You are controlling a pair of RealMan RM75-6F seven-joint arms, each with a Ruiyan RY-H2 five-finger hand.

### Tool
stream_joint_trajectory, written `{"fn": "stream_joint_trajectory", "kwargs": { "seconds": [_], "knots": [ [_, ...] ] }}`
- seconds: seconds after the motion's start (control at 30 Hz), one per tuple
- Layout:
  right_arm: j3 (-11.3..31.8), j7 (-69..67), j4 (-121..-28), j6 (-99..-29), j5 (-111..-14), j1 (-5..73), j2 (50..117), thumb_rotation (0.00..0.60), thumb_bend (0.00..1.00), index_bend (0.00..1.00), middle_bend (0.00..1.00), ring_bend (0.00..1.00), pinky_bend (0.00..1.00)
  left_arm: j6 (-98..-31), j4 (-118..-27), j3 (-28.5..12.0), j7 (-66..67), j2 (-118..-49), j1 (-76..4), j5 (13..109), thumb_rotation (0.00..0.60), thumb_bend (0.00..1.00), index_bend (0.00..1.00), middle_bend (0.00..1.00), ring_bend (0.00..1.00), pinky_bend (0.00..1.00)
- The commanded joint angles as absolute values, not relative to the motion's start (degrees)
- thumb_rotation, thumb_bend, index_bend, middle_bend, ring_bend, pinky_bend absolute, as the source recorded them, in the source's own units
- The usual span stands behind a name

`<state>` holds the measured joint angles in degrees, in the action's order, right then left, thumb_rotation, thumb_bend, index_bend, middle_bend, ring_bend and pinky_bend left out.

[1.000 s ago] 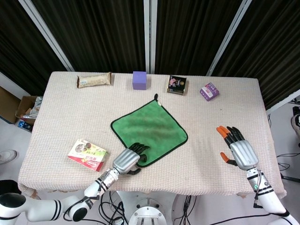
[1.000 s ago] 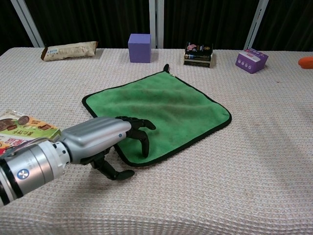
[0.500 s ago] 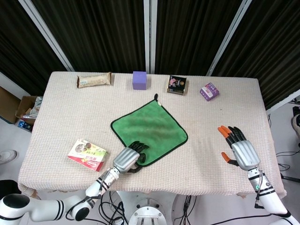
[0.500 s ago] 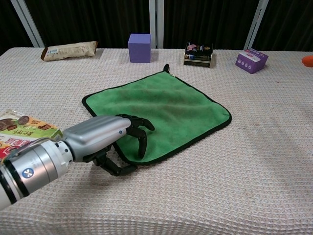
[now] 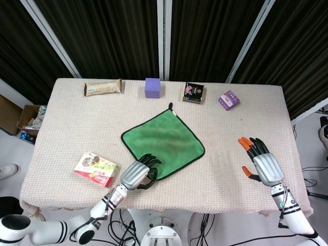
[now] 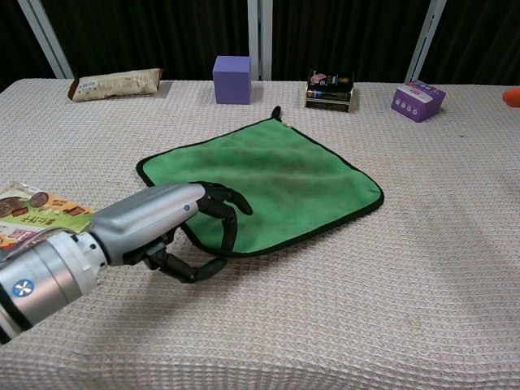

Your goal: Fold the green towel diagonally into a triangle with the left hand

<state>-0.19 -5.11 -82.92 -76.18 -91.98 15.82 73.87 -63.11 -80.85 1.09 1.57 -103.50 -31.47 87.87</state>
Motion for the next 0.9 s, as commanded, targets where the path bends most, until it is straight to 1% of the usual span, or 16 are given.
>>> {"fn": "stream_joint_trajectory", "kwargs": {
  "seconds": [0.03, 0.23, 0.33, 0.4, 0.53, 0.73, 0.9],
  "knots": [
    [-0.2, -4.7, -83.5, -76.5, -92.2, 15.7, 73.7, 0.600, 0.27, 0.08, 0.07, 0.00, 0.00, -65.3, -83.6, 3.4, -0.2, -100.6, -29.9, 89.8, 0.600, 0.56, 0.69, 0.21, 0.13, 0.10],
    [-0.2, -3.5, -84.7, -76.8, -92.5, 15.7, 73.5, 0.600, 0.27, 0.08, 0.07, 0.00, 0.00, -66.3, -90.1, 7.3, 0.6, -93.9, -28.4, 92.2, 0.600, 0.56, 0.69, 0.21, 0.13, 0.10],
    [-0.2, -3.4, -84.8, -76.8, -92.5, 15.7, 73.6, 0.600, 0.27, 0.08, 0.07, 0.00, 0.00, -65.7, -93.2, 7.6, 1.3, -91.9, -28.6, 92.3, 0.600, 0.56, 0.69, 0.21, 0.13, 0.10],
    [-0.2, -3.5, -84.8, -76.8, -92.5, 15.6, 73.7, 0.600, 0.27, 0.08, 0.07, 0.00, 0.00, -64.6, -94.3, 6.9, 1.6, -91.4, -29.2, 91.9, 0.600, 0.57, 0.69, 0.21, 0.13, 0.10],
    [-0.2, -3.6, -84.8, -77.2, -92.6, 15.6, 73.4, 0.600, 0.27, 0.08, 0.07, 0.00, 0.00, -60.6, -95.1, 3.5, 3.3, -91.1, -32.1, 89.5, 0.600, 0.56, 0.69, 0.20, 0.13, 0.10],
    [0.0, -4.2, -84.7, -77.8, -92.6, 15.3, 72.9, 0.600, 0.27, 0.08, 0.07, 0.00, 0.00, -52.9, -95.1, -4.5, 6.2, -90.8, -38.6, 83.2, 0.600, 0.57, 0.68, 0.20, 0.13, 0.10],
    [0.0, -4.6, -84.5, -78.3, -92.5, 14.9, 72.7, 0.600, 0.27, 0.08, 0.07, 0.00, 0.00, -46.5, -91.6, -11.4, 8.0, -91.9, -44.7, 76.1, 0.600, 0.57, 0.68, 0.20, 0.13, 0.10]
  ]
}}
